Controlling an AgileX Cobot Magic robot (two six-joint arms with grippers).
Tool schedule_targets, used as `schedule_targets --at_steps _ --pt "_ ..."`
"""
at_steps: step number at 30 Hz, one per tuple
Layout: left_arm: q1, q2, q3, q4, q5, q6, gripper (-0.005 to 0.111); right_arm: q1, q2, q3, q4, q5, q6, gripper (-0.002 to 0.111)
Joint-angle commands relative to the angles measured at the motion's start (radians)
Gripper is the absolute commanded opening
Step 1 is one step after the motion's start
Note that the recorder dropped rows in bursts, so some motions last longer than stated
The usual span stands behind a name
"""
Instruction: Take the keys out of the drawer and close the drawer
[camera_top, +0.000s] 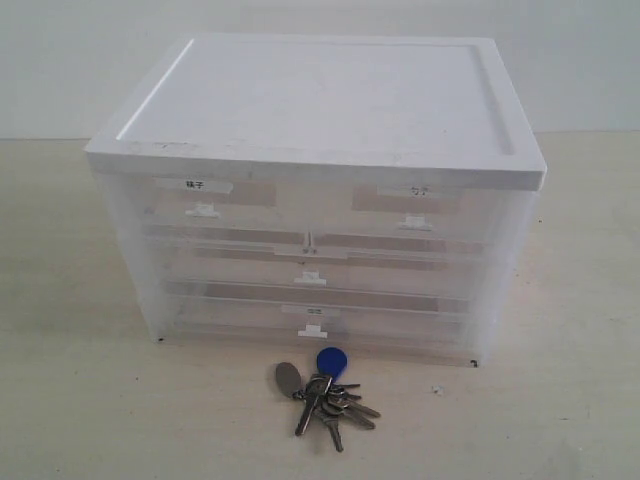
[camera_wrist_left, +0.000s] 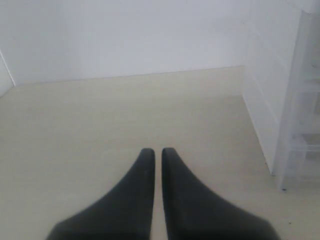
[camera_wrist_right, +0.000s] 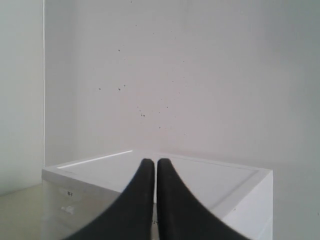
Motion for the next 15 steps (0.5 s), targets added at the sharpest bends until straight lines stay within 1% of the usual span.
schedule_targets --at_steps 1,5,7,10,12,13,15 --pt "0.002 -0.003 0.003 0.004 -0.001 0.007 0.004 0.028 -0.006 0.0 -0.006 -0.009 -0.002 0.0" --pt "0.002 -0.003 0.003 0.004 -0.001 0.007 0.004 0.038 -0.006 0.0 -0.006 -0.009 -0.006 0.0" --pt "0.002 -0.003 0.003 0.004 -0.001 0.007 0.004 0.038 -0.006 0.0 0.051 -0.009 0.041 0.0" --pt "0.002 -0.003 0.003 0.004 -0.001 0.007 0.004 0.038 -0.006 0.0 0.194 0.046 0.129 0.0" --pt "0.002 -0.003 0.003 0.004 -0.001 0.007 0.004 0.038 -0.006 0.0 0.325 0.087 0.16 0.0" --pt "0.002 -0.003 0.003 0.004 -0.001 0.007 0.004 0.038 -0.006 0.0 0.396 0.101 0.174 0.0" --pt "0.002 -0.003 0.003 0.004 -0.001 0.007 0.004 0.038 -0.006 0.009 0.62 0.132 0.195 0.0"
